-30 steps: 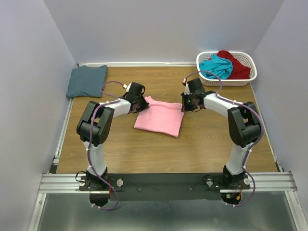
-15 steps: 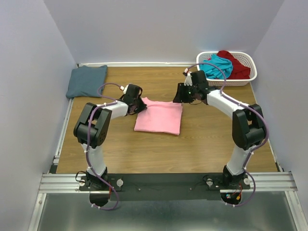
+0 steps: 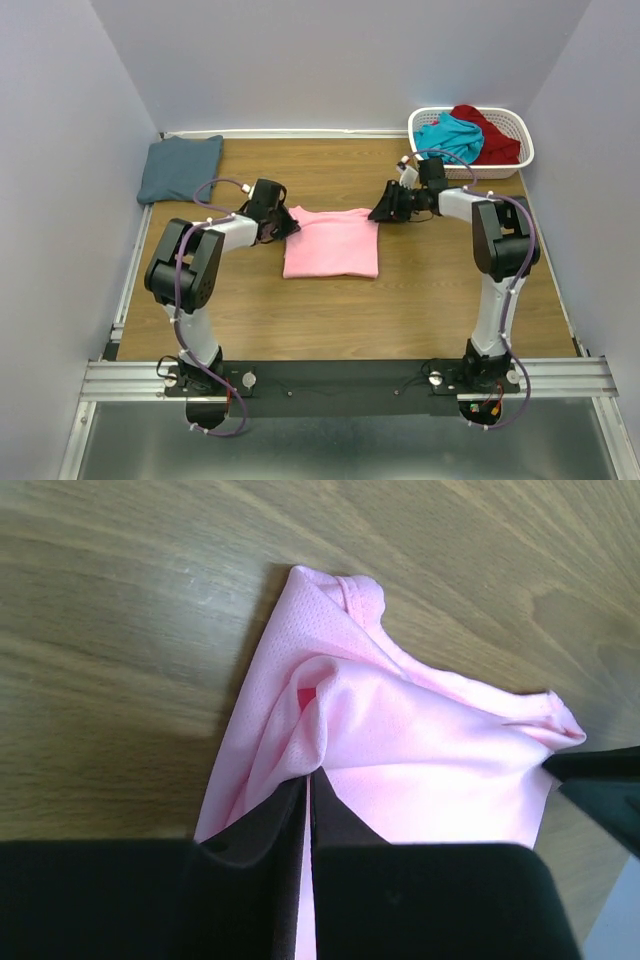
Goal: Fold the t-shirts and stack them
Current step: Fold the tshirt
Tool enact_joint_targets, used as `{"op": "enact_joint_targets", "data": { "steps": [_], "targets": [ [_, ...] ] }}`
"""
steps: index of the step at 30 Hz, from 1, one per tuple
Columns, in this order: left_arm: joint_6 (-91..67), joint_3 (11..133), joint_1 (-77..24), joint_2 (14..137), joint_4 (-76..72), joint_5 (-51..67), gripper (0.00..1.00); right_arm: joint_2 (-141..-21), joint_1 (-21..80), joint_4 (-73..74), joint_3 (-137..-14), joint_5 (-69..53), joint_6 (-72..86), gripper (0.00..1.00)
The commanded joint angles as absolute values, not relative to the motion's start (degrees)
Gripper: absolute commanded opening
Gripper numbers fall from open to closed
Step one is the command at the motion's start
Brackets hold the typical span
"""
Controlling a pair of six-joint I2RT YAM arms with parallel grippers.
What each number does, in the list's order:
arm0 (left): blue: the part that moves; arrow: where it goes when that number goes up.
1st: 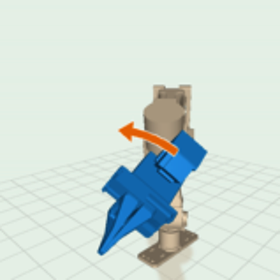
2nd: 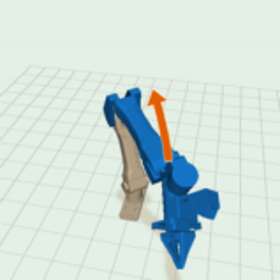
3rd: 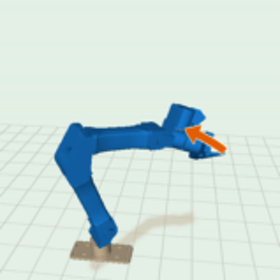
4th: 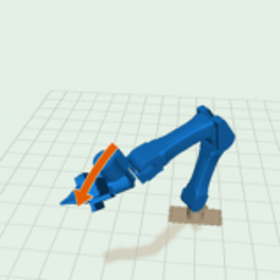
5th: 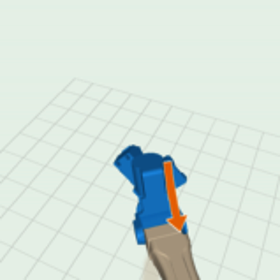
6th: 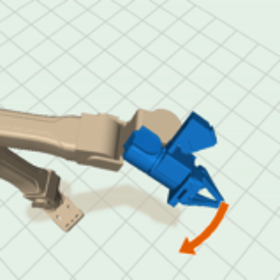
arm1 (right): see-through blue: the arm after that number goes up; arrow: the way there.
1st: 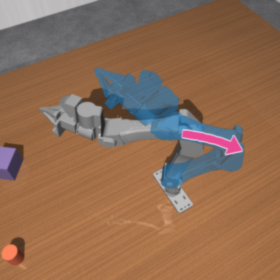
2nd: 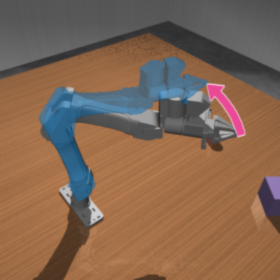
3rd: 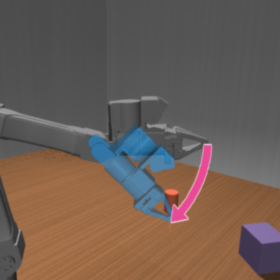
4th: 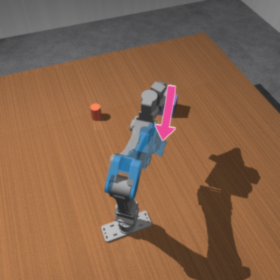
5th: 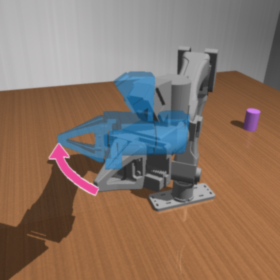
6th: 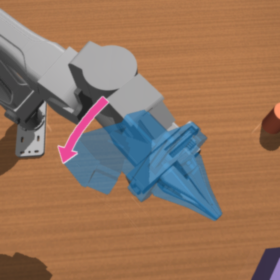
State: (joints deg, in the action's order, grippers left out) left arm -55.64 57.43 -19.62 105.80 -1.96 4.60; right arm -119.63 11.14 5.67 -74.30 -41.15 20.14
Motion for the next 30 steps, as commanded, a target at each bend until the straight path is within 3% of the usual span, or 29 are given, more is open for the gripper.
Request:
{"op": "enact_joint_targets", "data": {
  "steps": [1,6,9,15,19,26,30],
  "targets": [
    [-53.4,55.9,-18.8,101.5,2.5,4.7,0.13,-117.8,10.0,4.5,-74.5,-45.3,21.0,0.46],
    [-53.4,58.3,-18.8,94.6,7.0,3.8,0.31,-109.2,11.5,4.6,-71.5,-48.4,23.5,0.49],
    [-52.3,57.7,-19.2,88.6,9.2,3.1,0.35,-103.8,12.8,4.5,-67.3,-50.9,25.1,0.50],
    [-49.9,49.6,-22.0,81.9,10.0,7.2,0.35,-101.5,17.5,4.5,-57.6,-55.8,25.1,0.49],
    [-49.3,43.7,-22.5,83.0,9.9,9.6,0.30,-103.7,18.1,4.5,-52.9,-54.9,23.1,0.45],
    [-51.0,36.8,-20.8,86.7,8.6,12.6,0.22,-110.7,15.3,4.5,-49.7,-51.9,22.8,0.42],
    [-51.9,33.8,-18.3,84.4,9.1,12.2,0.20,-108.7,12.5,4.7,-47.4,-49.6,23.1,0.42]
  ]
}}
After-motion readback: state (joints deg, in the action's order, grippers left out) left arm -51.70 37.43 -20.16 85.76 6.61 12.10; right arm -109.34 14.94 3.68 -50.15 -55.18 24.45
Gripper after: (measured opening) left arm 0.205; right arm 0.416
